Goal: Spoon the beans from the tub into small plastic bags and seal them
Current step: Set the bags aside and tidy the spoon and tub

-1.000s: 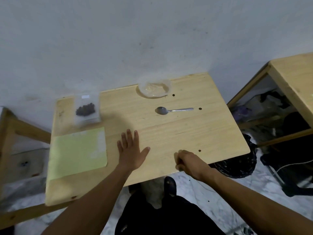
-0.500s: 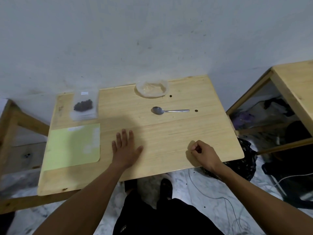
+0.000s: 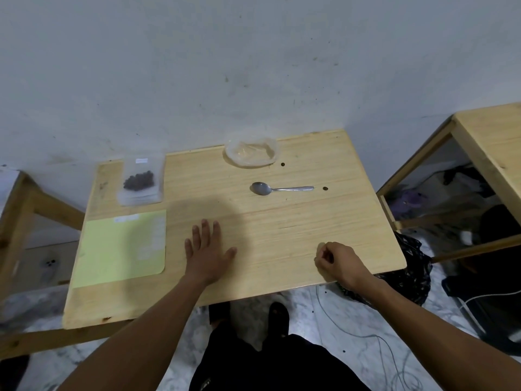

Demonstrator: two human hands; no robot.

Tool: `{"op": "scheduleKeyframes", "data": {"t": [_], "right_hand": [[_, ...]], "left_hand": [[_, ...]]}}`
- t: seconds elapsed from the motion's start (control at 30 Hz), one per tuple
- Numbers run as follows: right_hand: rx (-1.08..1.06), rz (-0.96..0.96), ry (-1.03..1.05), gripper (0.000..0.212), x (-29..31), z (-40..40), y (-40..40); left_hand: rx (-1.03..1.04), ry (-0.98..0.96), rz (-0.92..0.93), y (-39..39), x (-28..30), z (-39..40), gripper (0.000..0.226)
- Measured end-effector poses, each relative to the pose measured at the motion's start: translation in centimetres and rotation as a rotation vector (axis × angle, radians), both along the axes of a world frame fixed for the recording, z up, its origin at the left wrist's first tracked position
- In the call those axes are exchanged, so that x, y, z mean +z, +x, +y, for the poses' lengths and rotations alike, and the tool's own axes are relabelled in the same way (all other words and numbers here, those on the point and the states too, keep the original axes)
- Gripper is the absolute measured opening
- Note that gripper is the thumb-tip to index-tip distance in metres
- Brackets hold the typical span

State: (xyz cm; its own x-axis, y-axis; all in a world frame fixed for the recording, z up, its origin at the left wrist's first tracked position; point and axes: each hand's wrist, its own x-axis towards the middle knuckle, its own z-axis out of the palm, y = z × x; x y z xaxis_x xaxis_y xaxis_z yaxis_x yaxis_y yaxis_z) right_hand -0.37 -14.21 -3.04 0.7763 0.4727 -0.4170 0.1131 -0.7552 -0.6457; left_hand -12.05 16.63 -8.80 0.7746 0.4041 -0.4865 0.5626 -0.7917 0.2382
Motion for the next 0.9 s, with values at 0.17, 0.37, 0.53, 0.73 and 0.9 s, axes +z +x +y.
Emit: {"op": "scheduleKeyframes", "data": {"t": [0.17, 0.37, 0.53, 0.73, 0.9], "right_hand": [[0.016, -0.03, -0.004, 0.017, 0.0, 0.2, 0.9], [-0.023, 0.01, 0.027, 0.012, -1.3, 0.0, 1.5], [-0.144, 0.025, 0.051, 0.027, -1.8, 0.0, 1.3], [-0.227, 0.015, 0.036, 0.019, -1.9, 0.4, 1.0], [-0.32, -0.004, 0.033, 0.005, -2.2, 0.8, 0.5]], "left_hand": [[0.039, 0.011, -0.019, 0.3, 0.1, -0.5, 0.086], [0.057, 0.018, -0.056, 0.0, 0.0, -0.7, 0.086], [0.066, 0.006, -0.067, -0.1, -0.2, -0.8, 0.086], [0.064, -0.005, -0.074, -0.1, -0.3, -0.7, 0.086], [0.055, -0.002, -0.059, -0.2, 0.0, -0.8, 0.086]]}}
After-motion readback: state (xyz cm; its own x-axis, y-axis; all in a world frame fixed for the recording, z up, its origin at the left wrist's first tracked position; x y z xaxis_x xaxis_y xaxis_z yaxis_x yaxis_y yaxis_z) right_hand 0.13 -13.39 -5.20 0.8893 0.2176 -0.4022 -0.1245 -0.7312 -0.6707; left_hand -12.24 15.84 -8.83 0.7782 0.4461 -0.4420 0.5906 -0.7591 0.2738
